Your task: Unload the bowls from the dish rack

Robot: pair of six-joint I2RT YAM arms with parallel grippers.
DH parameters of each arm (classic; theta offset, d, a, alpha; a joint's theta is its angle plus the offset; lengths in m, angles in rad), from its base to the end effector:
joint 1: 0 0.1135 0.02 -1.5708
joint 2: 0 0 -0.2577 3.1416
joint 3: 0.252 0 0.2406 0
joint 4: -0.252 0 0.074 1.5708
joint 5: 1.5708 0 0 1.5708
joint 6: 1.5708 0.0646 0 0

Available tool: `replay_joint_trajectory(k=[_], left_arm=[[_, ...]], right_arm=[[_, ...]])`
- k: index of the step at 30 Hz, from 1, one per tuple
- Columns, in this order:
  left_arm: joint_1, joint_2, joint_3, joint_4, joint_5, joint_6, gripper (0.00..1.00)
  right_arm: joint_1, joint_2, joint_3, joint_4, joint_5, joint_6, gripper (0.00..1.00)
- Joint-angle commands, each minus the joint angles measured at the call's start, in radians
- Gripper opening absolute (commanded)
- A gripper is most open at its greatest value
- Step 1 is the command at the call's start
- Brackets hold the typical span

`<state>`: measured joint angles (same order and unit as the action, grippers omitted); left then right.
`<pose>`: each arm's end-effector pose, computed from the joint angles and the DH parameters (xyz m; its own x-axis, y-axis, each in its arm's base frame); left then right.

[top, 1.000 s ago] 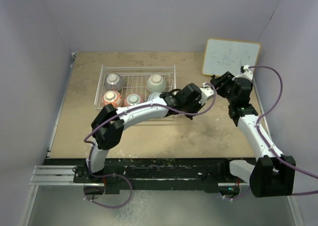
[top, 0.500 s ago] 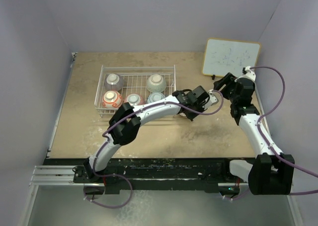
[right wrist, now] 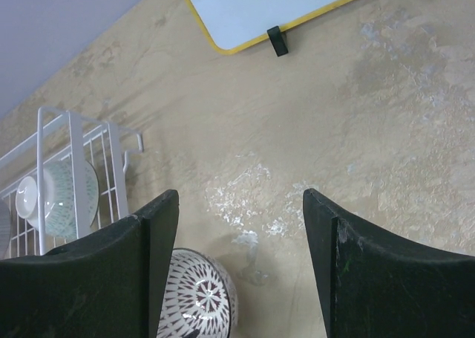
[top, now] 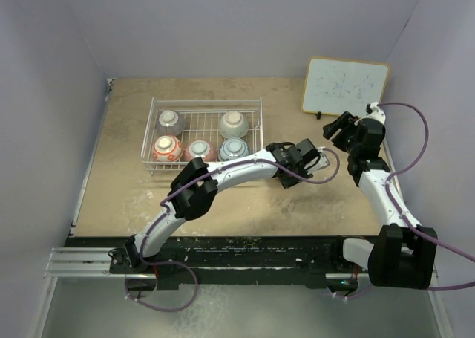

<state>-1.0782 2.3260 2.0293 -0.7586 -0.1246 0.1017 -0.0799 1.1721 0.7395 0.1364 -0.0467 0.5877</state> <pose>0.2459 -0.4412 0.1702 -0.3235 0.8158 -0.4794 0.8827 0.4427 0.1576 0.2885 -0.0201 0.2673 -0.2226 0.5734 -0.7884 0.1906 0.8187 0.5416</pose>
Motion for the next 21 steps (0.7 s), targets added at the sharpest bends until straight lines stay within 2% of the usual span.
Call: replay_joint_trajectory(k=[1, 2, 3, 10, 13, 16, 19, 21], left_arm=[[-0.001, -0.032, 0.04, 0.007, -0.013, 0.006, 0.55], [-0.002, -0.043, 0.037, 0.01, 0.006, 0.002, 0.61], [-0.001, -0.058, 0.029, 0.019, 0.018, -0.004, 0.62], [0.005, -0.262, -0.118, 0.155, 0.031, -0.053, 0.65], [0.033, -0.396, -0.26, 0.292, 0.091, -0.09, 0.65], [0.118, -0.543, -0.444, 0.454, 0.193, -0.173, 0.65], [0.186, -0.711, -0.639, 0.61, 0.2, -0.253, 0.65], [0.214, -0.82, -0.744, 0.677, 0.156, -0.288, 0.65]], right_arm=[[-0.004, -0.012, 0.004, 0.031, -0.01, -0.031, 0.7], [-0.005, -0.015, 0.006, 0.028, -0.01, -0.034, 0.7], [-0.005, -0.016, 0.006, 0.026, -0.01, -0.036, 0.7], [-0.005, -0.005, 0.031, -0.015, -0.028, -0.112, 0.71], [-0.005, 0.019, 0.055, -0.057, -0.032, -0.178, 0.7], [-0.004, 0.055, 0.075, -0.079, -0.046, -0.241, 0.7], [0.002, 0.112, 0.094, -0.053, -0.166, -0.277, 0.7], [0.023, 0.143, 0.104, -0.05, -0.214, -0.295, 0.7]])
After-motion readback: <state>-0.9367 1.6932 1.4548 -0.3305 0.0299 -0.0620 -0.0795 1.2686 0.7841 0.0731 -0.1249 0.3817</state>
